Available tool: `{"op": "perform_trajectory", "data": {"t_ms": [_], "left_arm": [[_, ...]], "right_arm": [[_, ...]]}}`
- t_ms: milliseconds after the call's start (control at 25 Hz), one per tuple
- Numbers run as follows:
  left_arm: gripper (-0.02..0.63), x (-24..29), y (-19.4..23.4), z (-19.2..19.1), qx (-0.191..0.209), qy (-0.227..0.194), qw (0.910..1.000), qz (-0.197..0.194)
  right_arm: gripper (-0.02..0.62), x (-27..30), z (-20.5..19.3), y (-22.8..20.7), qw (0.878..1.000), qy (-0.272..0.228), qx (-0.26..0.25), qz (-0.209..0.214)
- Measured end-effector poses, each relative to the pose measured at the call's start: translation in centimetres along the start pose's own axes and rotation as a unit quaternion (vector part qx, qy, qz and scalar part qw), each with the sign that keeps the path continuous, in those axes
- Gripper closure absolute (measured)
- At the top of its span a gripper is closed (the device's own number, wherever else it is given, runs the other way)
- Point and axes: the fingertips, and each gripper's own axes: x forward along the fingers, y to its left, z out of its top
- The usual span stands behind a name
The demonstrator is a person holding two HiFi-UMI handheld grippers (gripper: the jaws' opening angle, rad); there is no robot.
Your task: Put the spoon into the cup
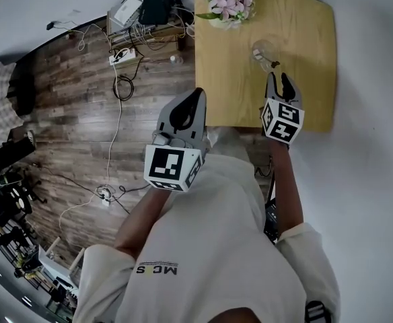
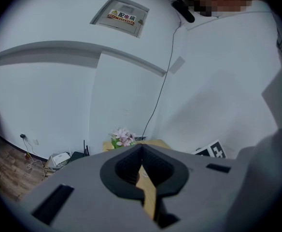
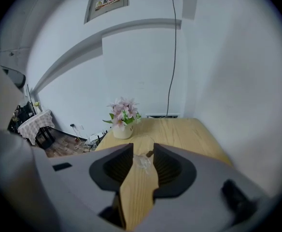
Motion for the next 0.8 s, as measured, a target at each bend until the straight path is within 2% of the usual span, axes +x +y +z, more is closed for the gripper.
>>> {"op": "perform_trajectory", "data": {"t_ms": [200, 440, 800], "left_arm": [[0.595, -0.6, -0.2, 0.7, -0.004, -0.014, 0.9999, 0.000], [0.595, -1.5, -0.2, 1.6, -0.002, -0.031, 0.9995, -0.001], [0.595, -3.8, 0.1, 2.1, 0.013, -0.046, 0.9988, 0.007]], "right_arm": [[0.484, -2.9, 1.9, 0.8, 1.000, -0.017, -0.010, 0.013], [0.535, -7.2, 5.4, 1.2, 0.997, -0.067, -0.026, 0.017], [0.537, -13.7, 8.8, 5.2, 0.989, -0.113, -0.063, 0.071]]}}
